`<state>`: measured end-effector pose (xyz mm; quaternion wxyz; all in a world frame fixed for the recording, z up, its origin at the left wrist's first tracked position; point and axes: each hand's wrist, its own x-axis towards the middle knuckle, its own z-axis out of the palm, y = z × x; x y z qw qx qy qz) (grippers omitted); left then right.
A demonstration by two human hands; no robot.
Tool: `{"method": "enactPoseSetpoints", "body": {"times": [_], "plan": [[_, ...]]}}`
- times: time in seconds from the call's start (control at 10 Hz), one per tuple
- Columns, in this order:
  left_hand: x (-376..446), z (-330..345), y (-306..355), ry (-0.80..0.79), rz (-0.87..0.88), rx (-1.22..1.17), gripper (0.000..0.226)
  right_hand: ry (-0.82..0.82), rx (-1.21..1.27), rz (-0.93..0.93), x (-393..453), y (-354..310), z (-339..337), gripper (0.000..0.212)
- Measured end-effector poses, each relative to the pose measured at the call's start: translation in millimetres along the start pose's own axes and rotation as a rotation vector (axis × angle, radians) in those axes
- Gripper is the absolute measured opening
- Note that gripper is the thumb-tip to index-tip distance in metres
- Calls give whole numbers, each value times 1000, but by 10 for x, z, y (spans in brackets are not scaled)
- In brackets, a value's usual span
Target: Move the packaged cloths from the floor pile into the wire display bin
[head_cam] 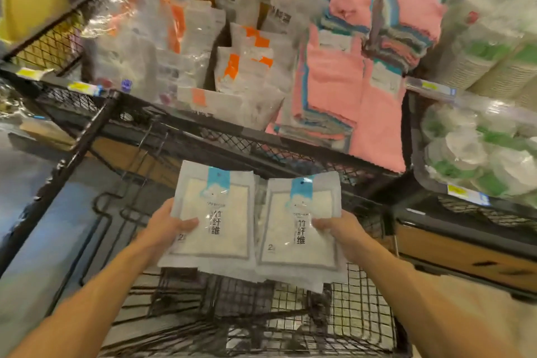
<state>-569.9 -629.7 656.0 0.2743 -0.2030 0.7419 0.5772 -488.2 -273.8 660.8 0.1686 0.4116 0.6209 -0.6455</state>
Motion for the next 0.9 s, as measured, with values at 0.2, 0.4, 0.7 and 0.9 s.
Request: {"method": "enactPoseSetpoints", "body": {"times": [0.2,0.4,0.7,0.9], "plan": [[484,103,-143,-20,-22,78,53,56,-30,66,518,136,211,38],[800,179,-332,200,62,359,79,279,-394,-16,754,264,451,53],[783,476,-454,428,369,1006,69,497,-1066,-184,676,300,517,90],[427,502,-102,406,415,1132,71,368,-1214,-335,424,-129,335,101]]}}
